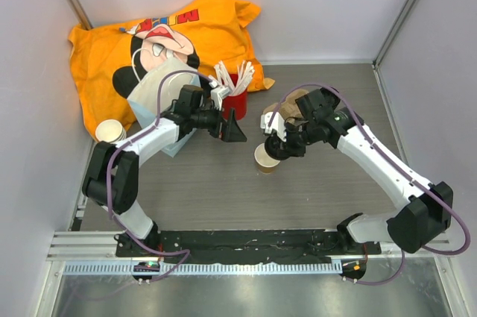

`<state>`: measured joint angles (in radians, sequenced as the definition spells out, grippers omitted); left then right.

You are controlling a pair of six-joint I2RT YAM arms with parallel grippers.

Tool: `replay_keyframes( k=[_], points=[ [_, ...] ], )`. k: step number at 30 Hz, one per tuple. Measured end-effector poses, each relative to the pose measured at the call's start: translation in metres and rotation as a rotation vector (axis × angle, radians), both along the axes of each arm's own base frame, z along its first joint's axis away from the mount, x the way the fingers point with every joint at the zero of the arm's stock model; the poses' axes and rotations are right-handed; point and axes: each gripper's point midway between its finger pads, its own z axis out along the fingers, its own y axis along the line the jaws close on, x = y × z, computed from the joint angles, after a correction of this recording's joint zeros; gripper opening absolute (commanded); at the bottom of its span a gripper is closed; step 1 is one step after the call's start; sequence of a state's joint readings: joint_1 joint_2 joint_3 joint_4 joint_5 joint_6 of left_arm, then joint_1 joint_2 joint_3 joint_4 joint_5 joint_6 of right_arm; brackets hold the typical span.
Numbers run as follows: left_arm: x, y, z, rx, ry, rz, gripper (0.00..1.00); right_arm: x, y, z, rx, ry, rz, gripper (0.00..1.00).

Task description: Pack the takeout coffee

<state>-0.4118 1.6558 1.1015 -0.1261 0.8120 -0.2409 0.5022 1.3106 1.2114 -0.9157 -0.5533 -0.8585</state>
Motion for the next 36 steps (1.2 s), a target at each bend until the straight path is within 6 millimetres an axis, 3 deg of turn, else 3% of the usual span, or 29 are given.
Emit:
replay_keyframes(
  k=[12, 20, 36],
  points=[
    [-0.003, -0.002, 0.002, -0.041, 0.051, 0.083, 1.0, -0.001, 0.021, -0.018, 0.003, 0.002, 0.058, 0.01],
    [-0.001, -0.001, 0.013, 0.004, -0.054, 0.146, 0.99, 0.007, 0.03, -0.024, 0.005, -0.004, 0.059, 0.01],
    [0.007, 0.006, -0.011, 0.187, -0.154, 0.216, 1.0, 0.011, 0.034, -0.038, -0.014, 0.022, 0.048, 0.01]
  ],
)
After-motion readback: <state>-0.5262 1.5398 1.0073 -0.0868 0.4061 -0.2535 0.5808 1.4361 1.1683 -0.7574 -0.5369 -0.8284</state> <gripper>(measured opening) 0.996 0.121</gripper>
